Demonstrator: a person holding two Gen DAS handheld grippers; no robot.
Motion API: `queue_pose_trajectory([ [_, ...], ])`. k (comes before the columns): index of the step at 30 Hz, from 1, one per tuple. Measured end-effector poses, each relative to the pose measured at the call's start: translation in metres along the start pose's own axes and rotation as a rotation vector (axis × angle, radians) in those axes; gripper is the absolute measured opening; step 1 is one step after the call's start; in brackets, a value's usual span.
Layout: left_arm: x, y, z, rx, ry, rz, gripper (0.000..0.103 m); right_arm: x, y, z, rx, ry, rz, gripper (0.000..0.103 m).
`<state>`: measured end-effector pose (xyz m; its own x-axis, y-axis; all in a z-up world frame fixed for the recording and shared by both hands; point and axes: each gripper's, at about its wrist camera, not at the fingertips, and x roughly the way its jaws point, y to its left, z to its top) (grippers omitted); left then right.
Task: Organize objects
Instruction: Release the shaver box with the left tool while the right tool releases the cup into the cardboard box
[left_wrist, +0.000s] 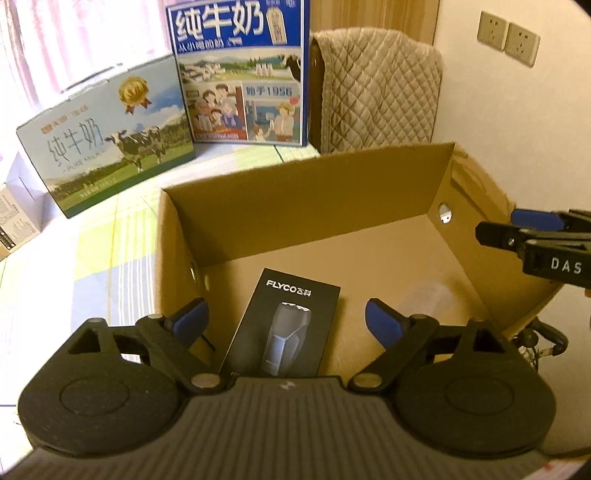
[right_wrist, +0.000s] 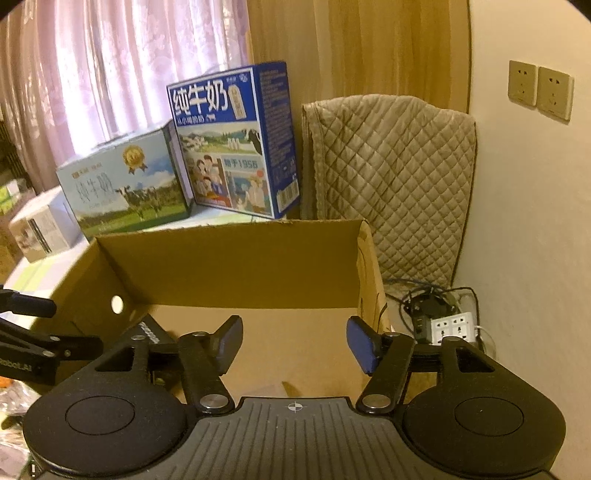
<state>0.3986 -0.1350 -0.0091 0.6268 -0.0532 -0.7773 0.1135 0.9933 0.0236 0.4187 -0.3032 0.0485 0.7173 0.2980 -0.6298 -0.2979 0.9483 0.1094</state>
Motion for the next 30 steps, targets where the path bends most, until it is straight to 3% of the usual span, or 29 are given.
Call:
queue_pose_trajectory([
  [15,-0.070,0.046,-0.030,-0.092,-0.074,0.023,0.096,-0.053,0.017,-0.021,0.039,-0.055,0.053,0.066],
  [30,-0.130,0.113,-0.094,-0.141,-0.074,0.037,0.096,-0.098,0.081,-0.051,0.054,-0.037,0.057,0.066],
])
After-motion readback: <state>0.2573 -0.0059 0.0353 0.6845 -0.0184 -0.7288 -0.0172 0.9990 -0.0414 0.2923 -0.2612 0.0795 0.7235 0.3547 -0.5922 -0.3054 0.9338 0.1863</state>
